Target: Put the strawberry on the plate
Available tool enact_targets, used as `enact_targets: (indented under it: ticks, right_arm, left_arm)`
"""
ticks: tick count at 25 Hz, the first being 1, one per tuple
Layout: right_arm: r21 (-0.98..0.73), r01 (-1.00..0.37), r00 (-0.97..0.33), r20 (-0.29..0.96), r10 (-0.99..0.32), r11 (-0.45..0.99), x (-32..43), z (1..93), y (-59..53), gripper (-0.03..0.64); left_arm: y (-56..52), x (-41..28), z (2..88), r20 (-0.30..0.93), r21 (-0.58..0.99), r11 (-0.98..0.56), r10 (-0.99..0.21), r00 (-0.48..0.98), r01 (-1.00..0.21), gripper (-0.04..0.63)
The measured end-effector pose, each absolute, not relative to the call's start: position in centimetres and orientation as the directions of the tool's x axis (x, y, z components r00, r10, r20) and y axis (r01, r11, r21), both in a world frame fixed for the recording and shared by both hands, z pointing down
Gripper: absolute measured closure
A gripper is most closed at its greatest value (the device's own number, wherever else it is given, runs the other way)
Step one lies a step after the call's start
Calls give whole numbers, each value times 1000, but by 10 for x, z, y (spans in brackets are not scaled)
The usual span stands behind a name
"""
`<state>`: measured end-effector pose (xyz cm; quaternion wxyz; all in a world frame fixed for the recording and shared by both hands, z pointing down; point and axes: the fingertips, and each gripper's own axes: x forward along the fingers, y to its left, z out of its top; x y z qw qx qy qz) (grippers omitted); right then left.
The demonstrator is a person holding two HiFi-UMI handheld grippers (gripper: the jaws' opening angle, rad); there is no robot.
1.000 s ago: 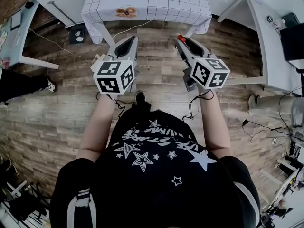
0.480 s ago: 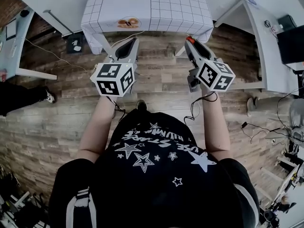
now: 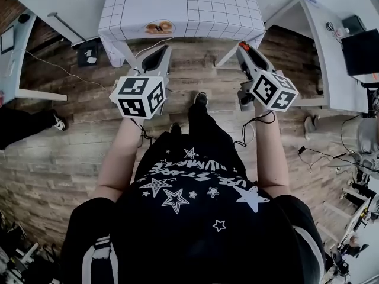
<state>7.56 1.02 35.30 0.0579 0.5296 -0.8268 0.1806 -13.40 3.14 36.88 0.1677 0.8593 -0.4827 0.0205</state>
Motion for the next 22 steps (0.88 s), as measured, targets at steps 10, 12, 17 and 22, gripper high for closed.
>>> enact_targets:
  ticks: [10,12,17,22]
  right_arm:
    - [-247,-888,-447,273,-852,387,61,361,-32,474]
    - [-255,-885,-452,277,-848,389,60,365,-43,474]
    - [-275,-877,-465,287,-837,393,61,373,-70,474]
    - [-284,-876,-467,295,-833,391,72,379,-100,474]
  left_arm:
    - [9,-147,369,201,242,-456,-840,504,-856,586]
    - [-1,-149,370,206,242,-446,-844,495,-861,588]
    - [-24,-146,374,223,239,-433,-846,483,-869,586]
    - [-53,-137,378,232,237,-424,-849,475,-874,588]
